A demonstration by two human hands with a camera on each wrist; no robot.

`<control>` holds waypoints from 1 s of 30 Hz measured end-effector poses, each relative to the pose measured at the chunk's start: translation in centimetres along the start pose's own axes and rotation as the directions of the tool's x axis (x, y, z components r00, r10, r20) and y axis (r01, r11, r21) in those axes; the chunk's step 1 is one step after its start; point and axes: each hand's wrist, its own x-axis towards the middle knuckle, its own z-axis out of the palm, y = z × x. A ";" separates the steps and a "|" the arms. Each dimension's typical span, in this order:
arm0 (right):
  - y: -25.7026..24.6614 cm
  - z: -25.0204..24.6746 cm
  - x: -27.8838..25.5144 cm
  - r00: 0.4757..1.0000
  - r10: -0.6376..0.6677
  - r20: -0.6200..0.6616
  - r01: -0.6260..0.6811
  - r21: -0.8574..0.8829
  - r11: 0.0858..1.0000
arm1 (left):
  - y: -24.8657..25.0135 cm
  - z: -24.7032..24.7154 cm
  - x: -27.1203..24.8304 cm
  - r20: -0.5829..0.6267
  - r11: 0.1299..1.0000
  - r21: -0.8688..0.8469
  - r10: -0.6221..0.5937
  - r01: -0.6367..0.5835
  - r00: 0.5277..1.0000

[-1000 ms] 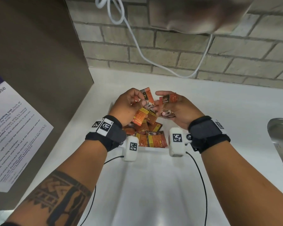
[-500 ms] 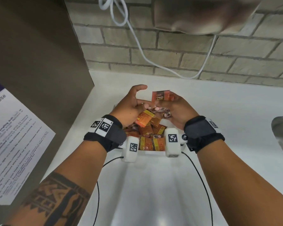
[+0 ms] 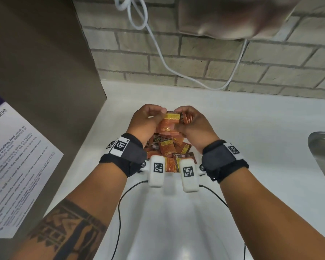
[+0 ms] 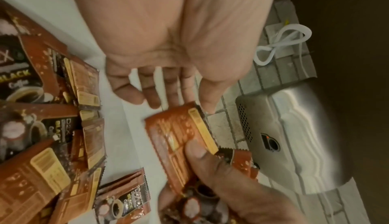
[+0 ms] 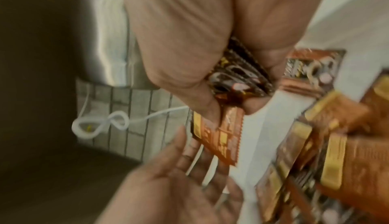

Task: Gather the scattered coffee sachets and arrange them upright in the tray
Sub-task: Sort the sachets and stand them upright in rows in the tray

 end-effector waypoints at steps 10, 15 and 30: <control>-0.8 -0.4 -0.8 0.999 0.009 0.040 -0.021 0.297 0.955 | -0.1 -0.3 -1.7 0.260 1.000 -0.030 0.013 -0.005 0.965; -1.2 -1.7 -0.7 0.996 0.081 0.038 -0.089 0.483 0.871 | -0.2 -0.9 -1.9 0.147 0.998 0.026 0.053 -0.058 0.988; -1.5 -2.2 -1.8 0.879 0.108 0.464 -0.254 0.263 0.931 | 3.1 0.1 -2.9 0.299 0.892 0.331 0.212 -0.309 0.931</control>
